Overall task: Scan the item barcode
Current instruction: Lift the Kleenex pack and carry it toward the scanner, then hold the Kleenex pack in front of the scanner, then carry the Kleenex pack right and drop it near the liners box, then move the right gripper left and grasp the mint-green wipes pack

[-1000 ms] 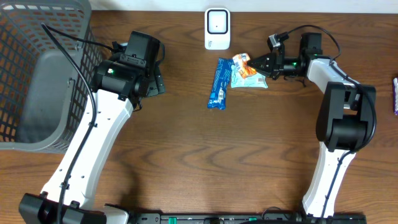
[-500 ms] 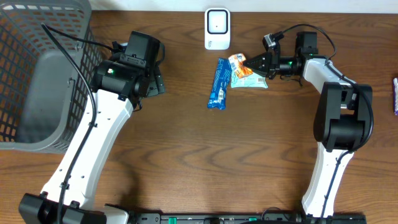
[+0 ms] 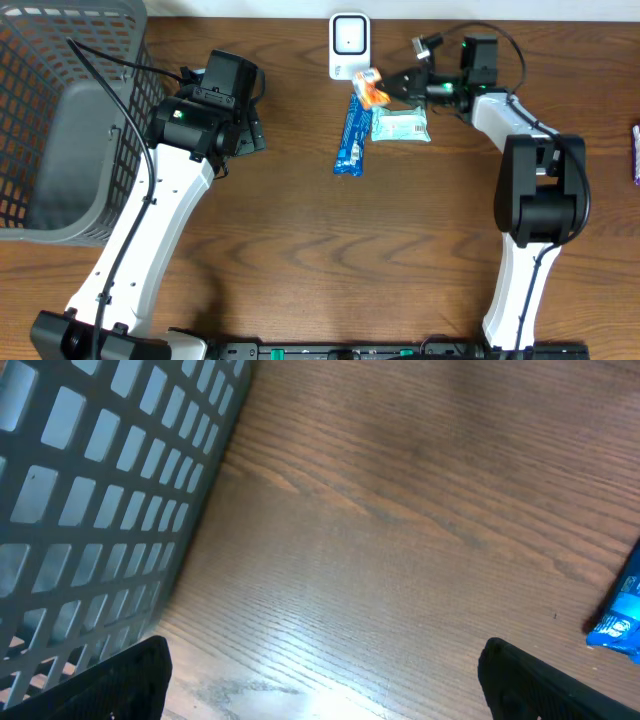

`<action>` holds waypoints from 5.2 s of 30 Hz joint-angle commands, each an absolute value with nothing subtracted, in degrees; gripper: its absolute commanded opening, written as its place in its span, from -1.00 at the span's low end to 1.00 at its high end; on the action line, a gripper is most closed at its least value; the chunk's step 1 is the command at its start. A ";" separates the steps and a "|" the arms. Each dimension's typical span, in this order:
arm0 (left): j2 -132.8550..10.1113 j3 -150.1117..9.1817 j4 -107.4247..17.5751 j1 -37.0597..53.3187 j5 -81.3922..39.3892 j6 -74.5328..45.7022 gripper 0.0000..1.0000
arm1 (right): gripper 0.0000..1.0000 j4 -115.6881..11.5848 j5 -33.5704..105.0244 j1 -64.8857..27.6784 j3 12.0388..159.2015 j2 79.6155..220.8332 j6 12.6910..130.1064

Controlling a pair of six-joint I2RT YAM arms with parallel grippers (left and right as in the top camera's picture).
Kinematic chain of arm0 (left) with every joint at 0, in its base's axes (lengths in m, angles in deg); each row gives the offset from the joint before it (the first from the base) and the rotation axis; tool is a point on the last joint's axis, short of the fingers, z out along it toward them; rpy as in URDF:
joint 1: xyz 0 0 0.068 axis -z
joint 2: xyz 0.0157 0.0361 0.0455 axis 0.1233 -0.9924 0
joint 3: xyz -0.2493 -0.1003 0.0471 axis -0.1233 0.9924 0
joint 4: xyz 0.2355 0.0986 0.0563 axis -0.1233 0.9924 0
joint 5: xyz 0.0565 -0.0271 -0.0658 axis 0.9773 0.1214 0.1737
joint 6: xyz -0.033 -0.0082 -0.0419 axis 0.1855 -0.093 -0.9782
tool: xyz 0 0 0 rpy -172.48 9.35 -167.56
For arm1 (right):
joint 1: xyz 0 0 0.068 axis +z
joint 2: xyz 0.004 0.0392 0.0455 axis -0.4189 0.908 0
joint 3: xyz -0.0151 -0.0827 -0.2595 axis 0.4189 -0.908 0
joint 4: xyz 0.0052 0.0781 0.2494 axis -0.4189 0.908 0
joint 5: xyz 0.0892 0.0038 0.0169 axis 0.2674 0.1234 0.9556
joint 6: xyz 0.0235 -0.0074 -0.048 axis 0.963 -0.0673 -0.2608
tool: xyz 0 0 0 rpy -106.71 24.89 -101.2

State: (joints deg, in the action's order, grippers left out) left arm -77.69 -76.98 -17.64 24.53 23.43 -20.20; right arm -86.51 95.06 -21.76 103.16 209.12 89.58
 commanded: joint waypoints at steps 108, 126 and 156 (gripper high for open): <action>-77.80 -77.07 -17.46 24.40 23.81 -20.70 0.96 | 0.64 -37.46 11.00 -55.47 121.56 206.98 66.42; -77.80 -77.07 -17.46 24.40 23.81 -20.70 0.96 | 0.68 -32.11 56.50 -46.90 121.08 207.09 59.03; -77.80 -77.07 -17.46 24.40 23.81 -20.72 0.96 | -0.13 -62.01 34.12 -15.38 109.41 207.09 64.75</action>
